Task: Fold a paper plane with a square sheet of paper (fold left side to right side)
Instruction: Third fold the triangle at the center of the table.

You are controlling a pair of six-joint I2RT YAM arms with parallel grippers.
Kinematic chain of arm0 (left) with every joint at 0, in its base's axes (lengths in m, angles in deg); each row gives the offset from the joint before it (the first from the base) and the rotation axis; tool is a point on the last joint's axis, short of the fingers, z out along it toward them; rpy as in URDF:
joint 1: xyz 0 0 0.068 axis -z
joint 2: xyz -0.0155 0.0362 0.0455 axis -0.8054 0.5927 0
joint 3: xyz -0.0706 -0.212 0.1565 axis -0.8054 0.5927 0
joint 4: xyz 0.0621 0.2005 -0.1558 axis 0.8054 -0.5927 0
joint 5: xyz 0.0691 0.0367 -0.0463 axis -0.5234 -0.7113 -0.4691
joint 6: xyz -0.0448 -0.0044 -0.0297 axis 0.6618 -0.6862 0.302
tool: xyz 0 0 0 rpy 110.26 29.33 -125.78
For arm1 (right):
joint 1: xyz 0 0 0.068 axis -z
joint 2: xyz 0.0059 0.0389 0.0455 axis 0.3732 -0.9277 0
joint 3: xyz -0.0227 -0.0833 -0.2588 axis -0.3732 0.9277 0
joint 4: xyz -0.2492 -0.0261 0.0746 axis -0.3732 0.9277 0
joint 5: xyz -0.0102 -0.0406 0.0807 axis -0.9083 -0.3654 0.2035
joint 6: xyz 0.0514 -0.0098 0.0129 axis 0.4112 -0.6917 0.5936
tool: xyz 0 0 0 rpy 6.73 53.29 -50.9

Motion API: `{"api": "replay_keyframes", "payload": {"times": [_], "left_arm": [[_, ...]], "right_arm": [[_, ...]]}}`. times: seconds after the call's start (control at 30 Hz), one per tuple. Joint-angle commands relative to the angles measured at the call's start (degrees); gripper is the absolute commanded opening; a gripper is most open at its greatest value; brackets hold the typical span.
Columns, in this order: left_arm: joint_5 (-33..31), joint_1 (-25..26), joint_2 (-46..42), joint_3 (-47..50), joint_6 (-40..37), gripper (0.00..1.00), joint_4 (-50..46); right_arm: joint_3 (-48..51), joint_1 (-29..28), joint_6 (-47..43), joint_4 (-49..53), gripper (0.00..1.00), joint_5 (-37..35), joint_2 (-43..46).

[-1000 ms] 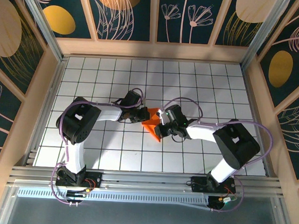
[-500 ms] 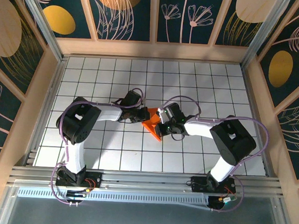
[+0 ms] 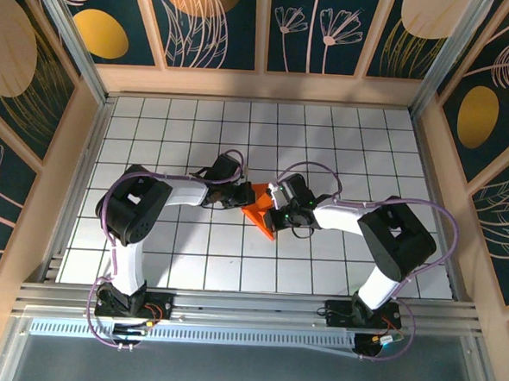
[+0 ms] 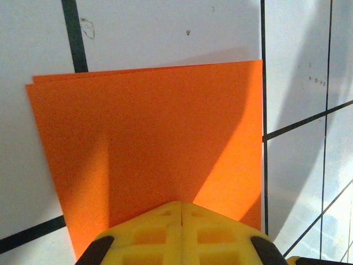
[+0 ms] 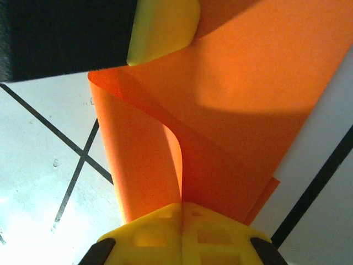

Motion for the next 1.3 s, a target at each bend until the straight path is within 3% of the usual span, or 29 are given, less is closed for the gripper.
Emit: {"api": "replay_keyframes", "payload": {"times": [0.0, 1.27], "left_arm": [[-3.83, 0.34, 3.18, 0.63, -1.19, 0.00, -4.79], [-4.13, 0.30, 3.38, 0.54, -1.56, 0.00, -5.32]], "right_arm": [[-0.47, 0.53, -0.31, 0.79, 0.00, -1.38, 1.88], [-0.50, 0.71, -1.12, 0.97, 0.00, -1.35, -0.21]]}}
